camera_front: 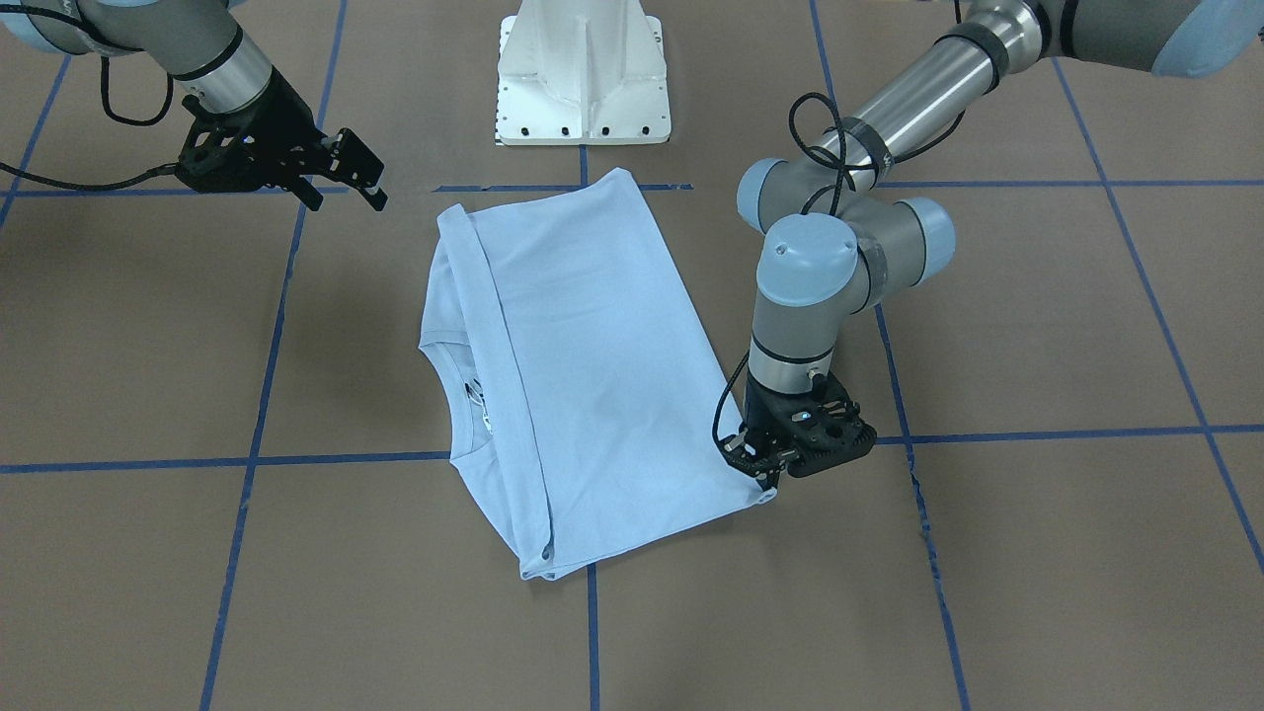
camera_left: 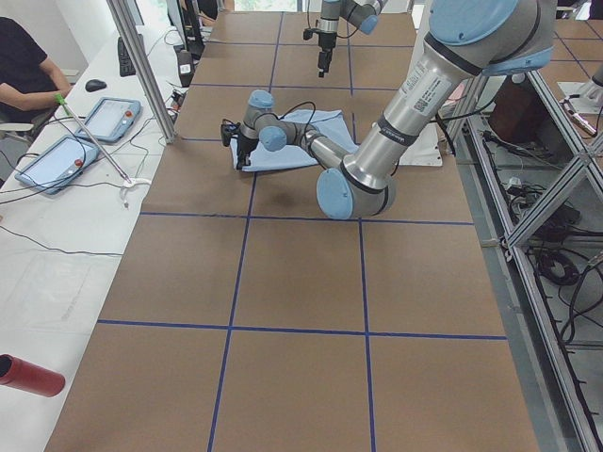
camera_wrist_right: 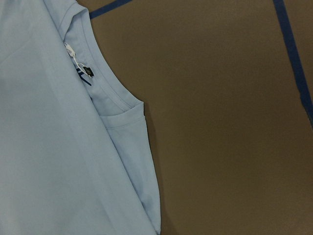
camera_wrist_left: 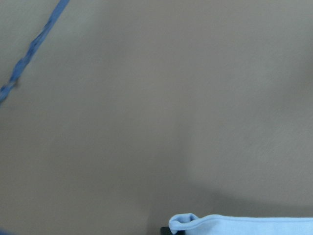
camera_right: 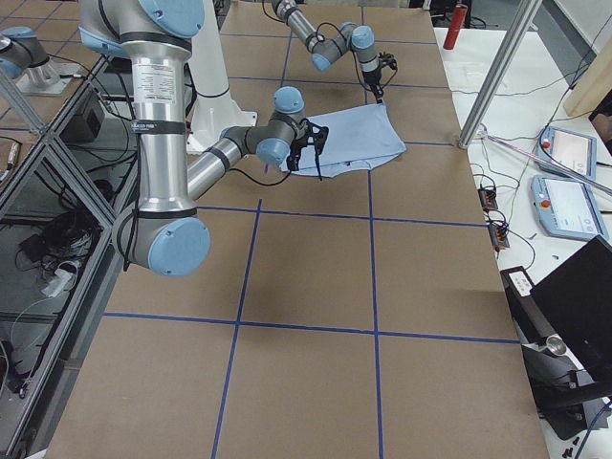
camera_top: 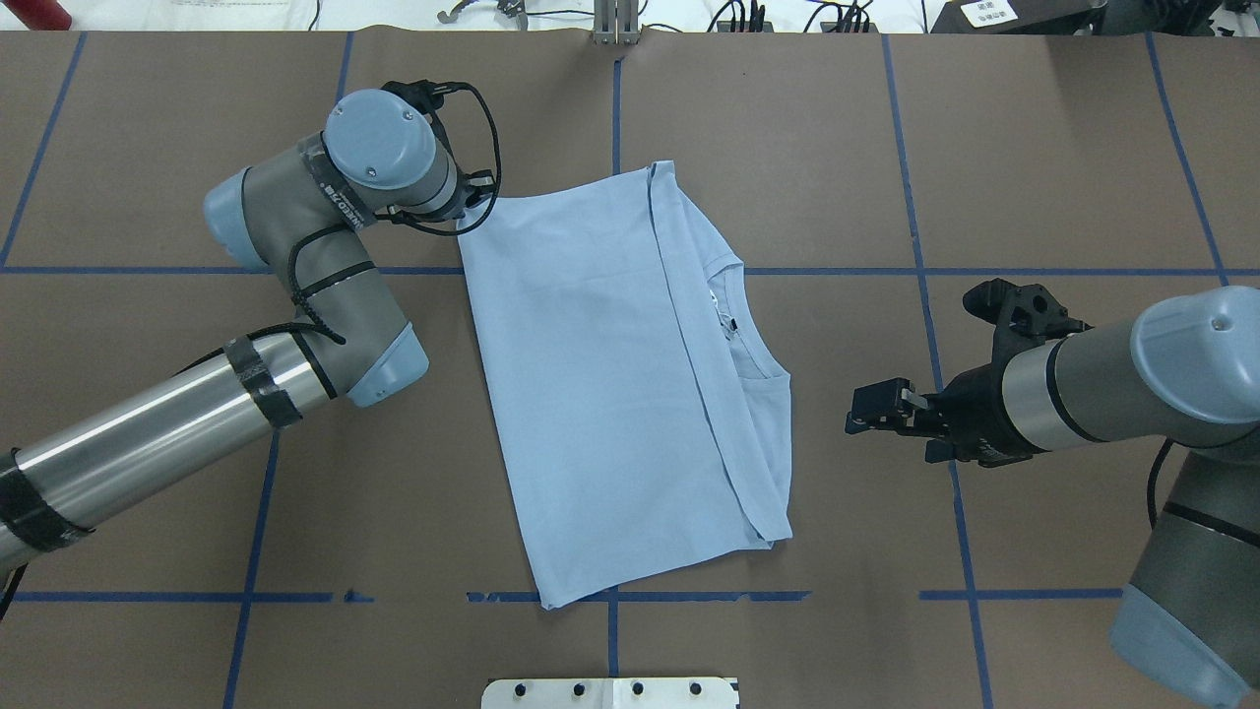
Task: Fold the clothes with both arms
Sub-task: 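Raise the left gripper away while the right gripper moves to the shirt's collar-side edge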
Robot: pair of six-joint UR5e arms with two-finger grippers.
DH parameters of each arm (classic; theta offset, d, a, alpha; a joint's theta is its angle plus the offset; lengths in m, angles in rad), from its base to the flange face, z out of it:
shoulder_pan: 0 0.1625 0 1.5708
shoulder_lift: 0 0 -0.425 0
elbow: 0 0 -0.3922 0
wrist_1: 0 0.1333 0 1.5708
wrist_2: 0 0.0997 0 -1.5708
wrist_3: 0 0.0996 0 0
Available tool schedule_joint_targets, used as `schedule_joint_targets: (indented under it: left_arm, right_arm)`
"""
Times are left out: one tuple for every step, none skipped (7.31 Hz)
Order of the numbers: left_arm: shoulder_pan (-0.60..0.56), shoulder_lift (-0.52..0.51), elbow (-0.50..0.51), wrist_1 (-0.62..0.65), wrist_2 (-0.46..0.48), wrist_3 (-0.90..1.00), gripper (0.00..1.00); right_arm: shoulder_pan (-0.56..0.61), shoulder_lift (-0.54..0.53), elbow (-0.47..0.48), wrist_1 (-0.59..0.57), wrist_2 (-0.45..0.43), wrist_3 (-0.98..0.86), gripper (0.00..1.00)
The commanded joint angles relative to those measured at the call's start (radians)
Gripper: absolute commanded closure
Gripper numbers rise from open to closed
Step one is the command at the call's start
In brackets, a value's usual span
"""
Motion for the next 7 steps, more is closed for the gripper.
schedule_joint_targets:
  left_arm:
    - [-0.001,-0.125,0.232,-0.188,0.035,0.045,1.00]
    - [-0.001,-0.135,0.275,-0.252,0.041,0.045,1.00]
    - [-0.001,-0.135,0.282,-0.262,0.073,0.045,1.00]
    - [-0.003,-0.135,0.282,-0.264,0.090,0.045,0.83]
    - [-0.004,-0.135,0.280,-0.274,0.090,0.079,0.01]
    - [-0.012,-0.135,0.279,-0.274,0.088,0.100,0.00]
    - [-0.039,-0.133,0.265,-0.265,0.072,0.147,0.00]
  right_arm:
    - [0.003,-0.001,-0.004,0.000,0.000,0.000,0.00]
    - [0.005,-0.001,-0.004,0.000,0.000,0.000,0.00]
    - [0.006,0.001,-0.004,0.000,-0.002,0.000,0.00]
    - [0.008,0.004,-0.005,-0.002,-0.005,0.000,0.00]
    - [0.011,0.013,-0.009,-0.005,-0.015,-0.003,0.00]
    - [0.021,0.044,-0.034,-0.008,-0.017,-0.012,0.00]
    - [0.017,0.079,-0.080,-0.012,-0.034,-0.015,0.00]
